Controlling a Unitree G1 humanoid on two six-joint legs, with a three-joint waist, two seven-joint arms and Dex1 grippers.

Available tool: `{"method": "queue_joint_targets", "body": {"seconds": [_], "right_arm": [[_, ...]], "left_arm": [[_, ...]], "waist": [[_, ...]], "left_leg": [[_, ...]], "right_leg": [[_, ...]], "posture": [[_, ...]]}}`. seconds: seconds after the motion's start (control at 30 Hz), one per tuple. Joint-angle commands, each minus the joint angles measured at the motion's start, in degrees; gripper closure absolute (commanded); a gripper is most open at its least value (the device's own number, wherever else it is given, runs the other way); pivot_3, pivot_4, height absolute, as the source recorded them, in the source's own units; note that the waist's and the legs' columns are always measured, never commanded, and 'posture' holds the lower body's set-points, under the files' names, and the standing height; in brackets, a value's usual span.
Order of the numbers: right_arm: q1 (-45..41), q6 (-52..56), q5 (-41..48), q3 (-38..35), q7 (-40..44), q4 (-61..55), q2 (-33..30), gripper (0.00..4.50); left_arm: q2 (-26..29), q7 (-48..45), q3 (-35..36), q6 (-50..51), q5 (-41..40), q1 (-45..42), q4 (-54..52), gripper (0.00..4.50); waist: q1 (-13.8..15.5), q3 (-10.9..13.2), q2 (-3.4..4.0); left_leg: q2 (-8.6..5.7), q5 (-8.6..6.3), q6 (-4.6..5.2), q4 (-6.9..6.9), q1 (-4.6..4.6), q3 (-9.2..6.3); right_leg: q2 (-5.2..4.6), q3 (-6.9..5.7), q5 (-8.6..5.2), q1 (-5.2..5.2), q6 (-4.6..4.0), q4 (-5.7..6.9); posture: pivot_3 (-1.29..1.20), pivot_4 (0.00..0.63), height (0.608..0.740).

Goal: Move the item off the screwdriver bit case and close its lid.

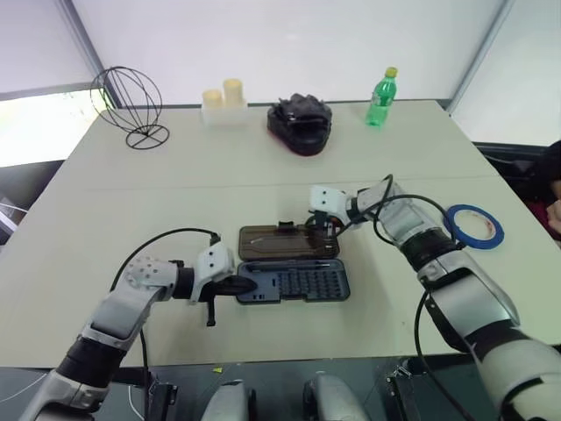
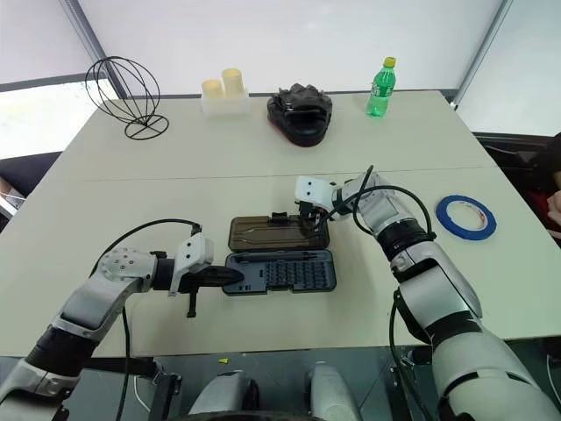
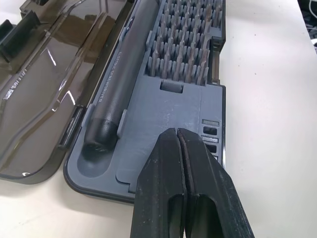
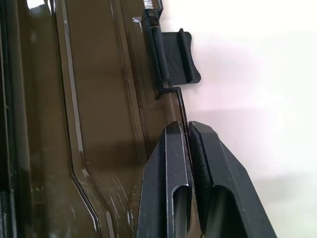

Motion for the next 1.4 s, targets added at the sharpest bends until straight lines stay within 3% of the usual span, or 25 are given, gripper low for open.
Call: {"method": "queue_joint_targets", "body": {"seconds": [0.03,0.2,0.63,0.73,1.1,1.23,1.4], "right_arm": [[1.27,4.56,0.18,-5.29,-1.99,-12.25,-4.19,4.47],[7.92,13.37,1.89,-8.13,-0.47,-30.86,-7.63,4.47],[19.41,28.06,5.35,-13.48,-2.34,-61.65,-11.56,4.47],[20.66,26.63,4.74,-13.43,-4.23,-62.97,-11.55,4.47],[21.32,16.64,1.74,-12.41,-7.56,-57.74,-13.29,4.47],[21.11,13.19,0.54,-12.17,-8.14,-54.74,-13.81,4.47],[20.71,11.75,0.09,-12.35,-8.65,-52.89,-13.54,4.47]], "left_arm": [[0.12,0.35,-1.38,1.53,0.21,0.34,0.01,4.5],[-0.04,0.07,-1.91,1.92,-0.05,-0.6,0.7,4.5],[-0.21,-0.53,-1.17,4.5,-2.6,-1.76,1.66,4.5],[-0.91,-0.38,-0.87,6.08,-4.33,-1.93,1.24,4.5],[-1.75,-0.32,7.57,24.64,-24.65,-9.76,-8.67,4.5],[-5.45,6.36,13.66,25.77,-27.06,-16.02,-2.19,4.5],[-7.17,13.82,17.16,15.18,-18.83,-21.37,13.91,4.5]], "waist": [[0.49,0.08,0.12],[1.03,0.09,0.13],[0.96,0.1,0.12],[0.74,0.11,0.12],[0.99,0.5,-0.05],[0.97,0.54,-0.11],[0.58,0.58,-0.17]], "left_leg": [[-0.01,0.01,-0.01,0.0,-0.12,0.0],[-0.03,0.24,-0.43,0.06,-0.96,0.0],[-0.04,0.23,-0.4,-0.02,-0.95,0.0],[-0.05,0.23,-0.39,-0.02,-0.94,0.0],[-0.03,0.24,-0.42,0.01,-1.01,0.0],[-0.05,0.26,-0.45,0.02,-1.01,0.04],[-0.05,0.29,-0.49,0.04,-0.98,0.05]], "right_leg": [[-0.02,0.0,0.0,-0.1,0.0,0.0],[-0.03,0.0,0.01,-0.88,0.01,0.06],[-0.01,0.01,0.01,-0.89,0.01,0.0],[0.0,0.02,0.0,-0.89,0.01,-0.01],[0.03,0.02,0.01,-0.93,0.01,-0.01],[0.03,0.02,0.01,-0.93,0.01,0.0],[0.07,0.02,0.01,-0.95,0.01,0.01]], "posture": [[0.0,0.15,0.74],[0.0,0.15,0.74],[0.0,0.15,0.74],[0.0,0.15,0.74],[0.0,0.15,0.74],[0.0,0.15,0.74],[0.0,0.15,0.74]]}}
